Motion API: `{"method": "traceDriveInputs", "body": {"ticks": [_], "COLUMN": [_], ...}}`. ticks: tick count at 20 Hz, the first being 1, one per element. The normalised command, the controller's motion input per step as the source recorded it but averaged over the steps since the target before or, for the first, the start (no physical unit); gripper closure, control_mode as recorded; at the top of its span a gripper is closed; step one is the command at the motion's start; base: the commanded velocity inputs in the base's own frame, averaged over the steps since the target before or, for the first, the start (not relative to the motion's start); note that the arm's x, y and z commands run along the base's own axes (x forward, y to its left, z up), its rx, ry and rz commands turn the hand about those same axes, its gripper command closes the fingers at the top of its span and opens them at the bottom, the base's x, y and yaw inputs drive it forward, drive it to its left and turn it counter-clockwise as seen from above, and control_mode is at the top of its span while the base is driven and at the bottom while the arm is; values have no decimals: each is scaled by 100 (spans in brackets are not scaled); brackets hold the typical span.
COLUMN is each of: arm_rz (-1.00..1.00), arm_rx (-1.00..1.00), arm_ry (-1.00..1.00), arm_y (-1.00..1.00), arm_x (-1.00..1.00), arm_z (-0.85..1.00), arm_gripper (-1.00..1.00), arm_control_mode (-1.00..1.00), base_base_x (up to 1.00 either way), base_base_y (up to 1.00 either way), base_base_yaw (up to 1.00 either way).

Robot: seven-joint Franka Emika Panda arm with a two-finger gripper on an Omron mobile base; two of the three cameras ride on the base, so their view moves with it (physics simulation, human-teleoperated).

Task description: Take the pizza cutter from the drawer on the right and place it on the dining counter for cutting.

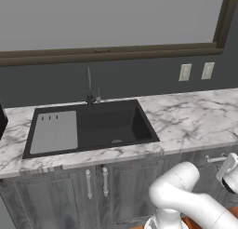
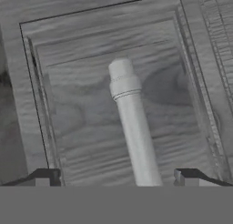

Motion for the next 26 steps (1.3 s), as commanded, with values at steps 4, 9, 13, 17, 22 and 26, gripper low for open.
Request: {"method": "traceDriveInputs", "body": {"ticks": [4,9,13,17,22,26], "arm_rz": [0,0,0,0,0,0], "arm_rx": [0,0,0,0,0,0], "arm_ry": [0,-1,-3,-3,-4,-5], "arm_y": [-13,-3,0,0,0,0], "arm_x": [15,17,24,23,15,9], "arm_z": [-39,-34,-19,-6,0,-1], "arm_gripper": [-100,-100,-100,-100,-100,-100], "arm_control_mode": [-100,-100,-100,-100,-100,-100], "base_base_x": [0,0,0,0,0,0], "base_base_y": [0,0,0,0,0,0], "base_base_yaw": [0,0,0,0,0,0]}}
